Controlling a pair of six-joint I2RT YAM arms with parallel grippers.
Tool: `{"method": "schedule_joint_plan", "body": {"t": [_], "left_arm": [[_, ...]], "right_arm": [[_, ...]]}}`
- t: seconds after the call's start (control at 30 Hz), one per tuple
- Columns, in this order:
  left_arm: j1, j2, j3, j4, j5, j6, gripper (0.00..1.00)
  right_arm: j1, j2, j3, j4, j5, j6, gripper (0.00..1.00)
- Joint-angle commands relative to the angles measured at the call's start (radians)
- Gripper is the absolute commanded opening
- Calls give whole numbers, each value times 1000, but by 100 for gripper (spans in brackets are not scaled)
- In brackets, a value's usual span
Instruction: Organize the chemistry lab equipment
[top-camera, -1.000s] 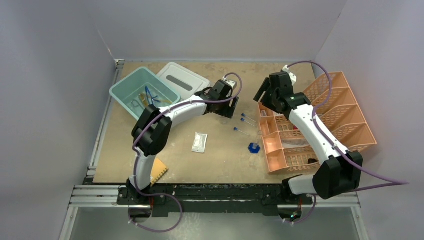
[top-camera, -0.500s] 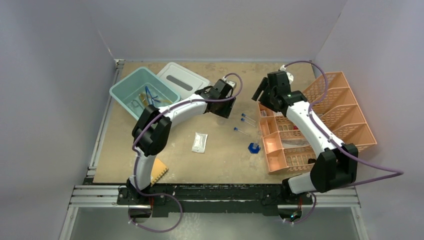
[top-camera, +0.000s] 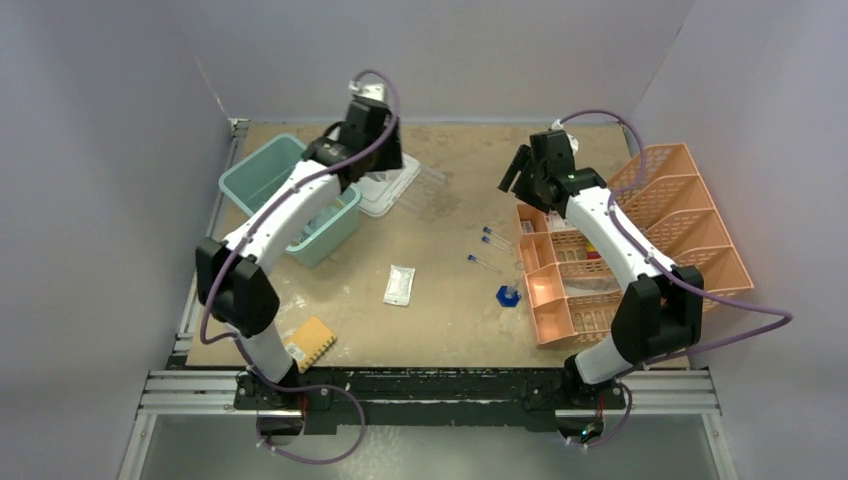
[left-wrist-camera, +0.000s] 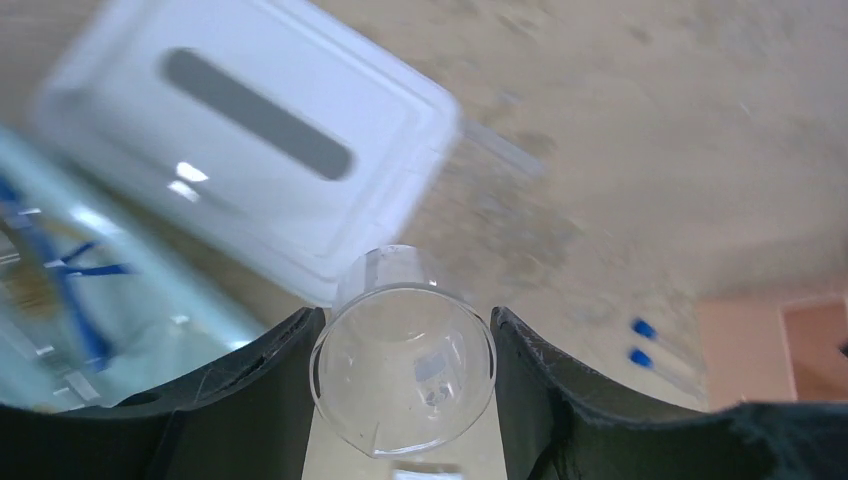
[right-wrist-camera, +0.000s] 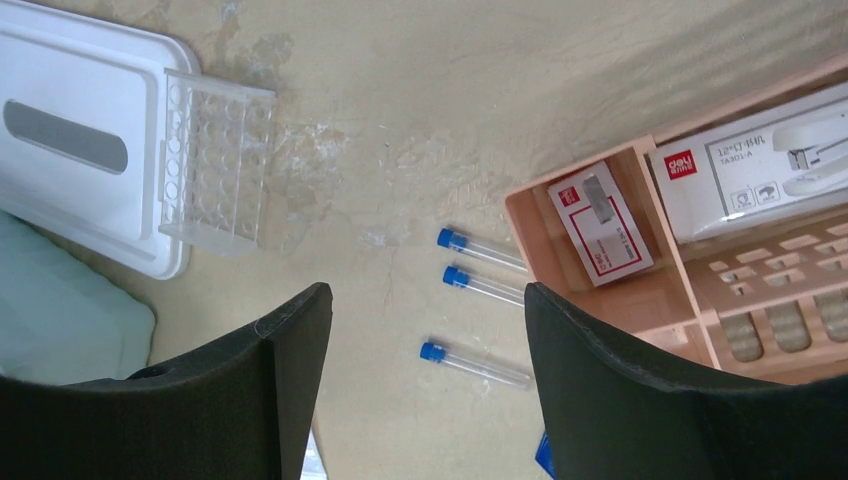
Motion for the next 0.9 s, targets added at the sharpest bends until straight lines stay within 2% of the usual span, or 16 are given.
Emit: {"method": "schedule_joint_plan", "body": {"t": [0.0,0.13,0.33,0.57,0.73,0.87], "left_arm": [[97,-100,35,-92,-155,-32,35],[189,-160,-6,-150,-220,-83,35],[336,-232,-172,-160,-189,-169,33],[393,-256,-344,-161,-150,-215,33],[423,-243,-429,-128,-52,-242,33],[424,-223,-477,-135,-30,-264,32]], "right_arm": [[-8,33,80,23,-11,-27,72],[-13,95,141,23,-25,-35,72],[-19,200,264,-14,-49,-70,72],[-23,288,328,-43,-89,-72,71],[-24,339,374,-64,-109,-69,70],[-24,364,400,-69,-108,-70,69]]}}
